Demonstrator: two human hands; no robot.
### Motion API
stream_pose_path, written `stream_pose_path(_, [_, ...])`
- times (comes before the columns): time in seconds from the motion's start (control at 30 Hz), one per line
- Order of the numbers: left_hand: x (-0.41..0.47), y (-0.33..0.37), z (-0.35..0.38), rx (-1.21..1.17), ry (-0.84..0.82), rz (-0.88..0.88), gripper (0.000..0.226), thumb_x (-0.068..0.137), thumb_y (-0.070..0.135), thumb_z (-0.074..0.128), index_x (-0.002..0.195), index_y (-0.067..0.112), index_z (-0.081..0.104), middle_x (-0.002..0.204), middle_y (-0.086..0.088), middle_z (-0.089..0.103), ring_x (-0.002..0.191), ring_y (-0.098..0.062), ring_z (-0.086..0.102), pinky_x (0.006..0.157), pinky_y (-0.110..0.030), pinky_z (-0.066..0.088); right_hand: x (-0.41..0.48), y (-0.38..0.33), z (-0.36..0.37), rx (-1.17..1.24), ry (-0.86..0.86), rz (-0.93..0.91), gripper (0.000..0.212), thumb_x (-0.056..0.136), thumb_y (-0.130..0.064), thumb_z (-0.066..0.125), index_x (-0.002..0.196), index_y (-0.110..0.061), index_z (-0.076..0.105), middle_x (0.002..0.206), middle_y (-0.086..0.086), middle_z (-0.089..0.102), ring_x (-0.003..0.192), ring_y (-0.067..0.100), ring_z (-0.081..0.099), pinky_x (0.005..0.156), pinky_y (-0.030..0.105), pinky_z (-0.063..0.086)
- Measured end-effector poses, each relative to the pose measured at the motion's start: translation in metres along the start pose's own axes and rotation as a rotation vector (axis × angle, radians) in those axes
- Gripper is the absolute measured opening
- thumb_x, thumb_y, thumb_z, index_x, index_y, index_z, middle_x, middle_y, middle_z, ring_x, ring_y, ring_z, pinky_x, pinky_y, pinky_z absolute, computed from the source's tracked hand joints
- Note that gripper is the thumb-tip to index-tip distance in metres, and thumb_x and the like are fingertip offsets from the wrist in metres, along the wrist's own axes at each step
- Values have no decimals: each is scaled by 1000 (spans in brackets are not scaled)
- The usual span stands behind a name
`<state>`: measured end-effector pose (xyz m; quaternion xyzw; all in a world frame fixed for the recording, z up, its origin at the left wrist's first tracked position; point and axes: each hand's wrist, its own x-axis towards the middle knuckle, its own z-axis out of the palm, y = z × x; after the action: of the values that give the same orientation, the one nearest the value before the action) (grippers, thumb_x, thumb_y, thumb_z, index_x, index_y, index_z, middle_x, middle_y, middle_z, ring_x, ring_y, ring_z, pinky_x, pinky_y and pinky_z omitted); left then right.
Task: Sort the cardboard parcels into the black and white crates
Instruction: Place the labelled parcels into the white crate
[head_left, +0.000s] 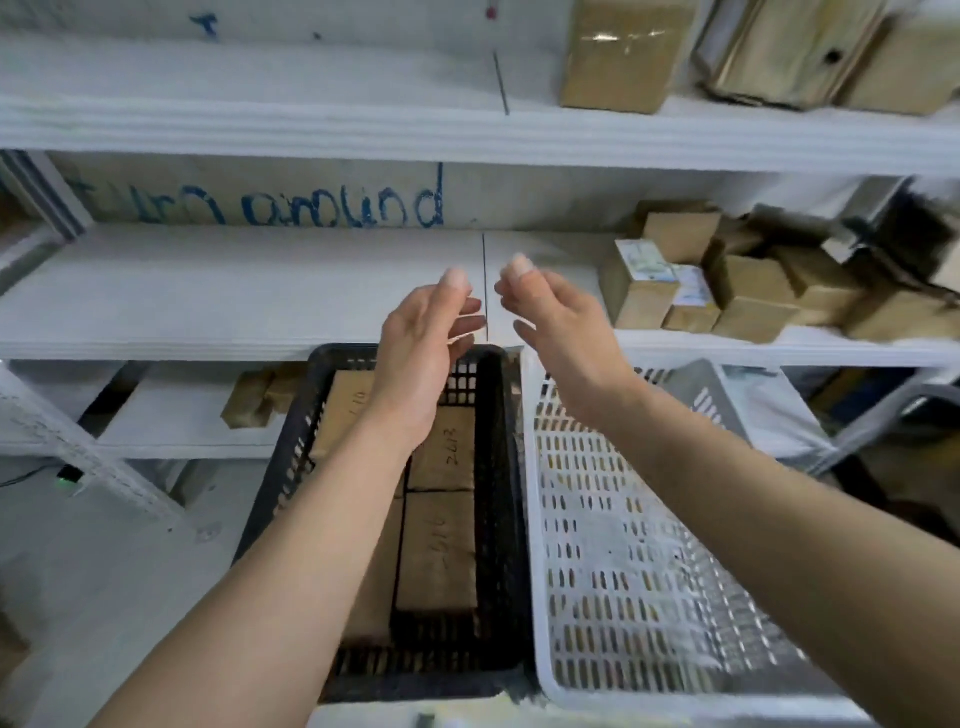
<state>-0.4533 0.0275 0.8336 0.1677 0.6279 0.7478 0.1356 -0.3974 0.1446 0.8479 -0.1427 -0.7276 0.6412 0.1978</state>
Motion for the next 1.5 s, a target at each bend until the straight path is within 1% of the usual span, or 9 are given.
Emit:
stream_pose_path(0.1, [-27, 15, 44, 9, -143, 72, 41, 85, 54, 50, 97, 19, 66, 98, 2, 72, 96, -15, 69, 88, -34, 52, -38, -20, -43, 5, 88, -67, 38, 80, -61, 50, 91, -28, 64, 103, -6, 69, 104, 7, 62, 94, 30, 46])
stream_pose_path(0.27, [-57, 32, 125, -74, -500, 159, 42, 95, 44, 43, 105, 11, 66, 104, -8, 72, 100, -22, 68, 88, -31, 54, -96, -42, -111, -19, 231, -162, 28, 92, -43, 50, 96, -23, 68, 96, -5, 73, 97, 8, 67, 82, 20, 49])
stream_pose_path(0.4, [-75, 38, 184, -132, -714, 137, 42, 93, 47, 44, 104, 12, 66, 104, -11, 70, 101, -25, 67, 92, -39, 53, -141, -62, -164, -133, 508, -155, 23, 93, -42, 50, 96, -26, 66, 93, -11, 71, 91, 1, 66, 74, 15, 48])
stream_pose_path(0.57, [-106, 35, 230, -183, -934, 51, 37, 90, 52, 46, 94, 20, 66, 93, 0, 70, 95, -19, 69, 84, -29, 52, -199, -71, -198, -221, 875, -113, 24, 93, -42, 52, 101, -22, 65, 99, -6, 70, 98, 6, 64, 91, 32, 51])
stream_pose_path(0.7, [-144, 24, 259, -216, -1110, -32, 37, 94, 49, 45, 98, 17, 65, 94, -2, 68, 93, -17, 68, 89, -34, 53, -259, -67, -204, -248, 1098, -68, 19, 94, -41, 52, 98, -27, 64, 91, -13, 69, 86, -3, 66, 74, 19, 54])
stream_pose_path(0.8, [-189, 19, 274, -241, -1254, -88, 36, 96, 46, 44, 99, 16, 64, 97, -5, 66, 94, -19, 66, 93, -37, 52, -310, -67, -206, -332, 1260, 4, 21, 92, -47, 51, 98, -31, 63, 102, -10, 68, 101, 3, 62, 95, 32, 49])
stream_pose_path(0.93, [-245, 18, 286, -247, -1421, -132, 35, 99, 43, 41, 102, 15, 62, 99, -5, 66, 97, -21, 66, 95, -37, 52, -373, -72, -204, -374, 1404, 44, 35, 90, -50, 50, 111, -24, 63, 108, -10, 66, 105, 2, 60, 94, 29, 46])
stream_pose_path(1.3, [-394, 16, 315, -237, -1597, -184, 36, 98, 44, 41, 102, 14, 62, 101, -5, 66, 99, -22, 66, 93, -35, 53, -525, -73, -214, -401, 1598, 97, 36, 93, -46, 50, 116, -20, 60, 105, -13, 64, 103, 1, 59, 91, 23, 47])
stream_pose_path(1.5, [-501, 1, 338, -180, -1606, -228, 40, 99, 44, 40, 106, 11, 62, 106, -11, 65, 100, -24, 66, 94, -37, 53, -634, -57, -238, -367, 1624, 157, 26, 93, -47, 50, 106, -28, 60, 99, -15, 64, 97, -1, 59, 83, 19, 45])
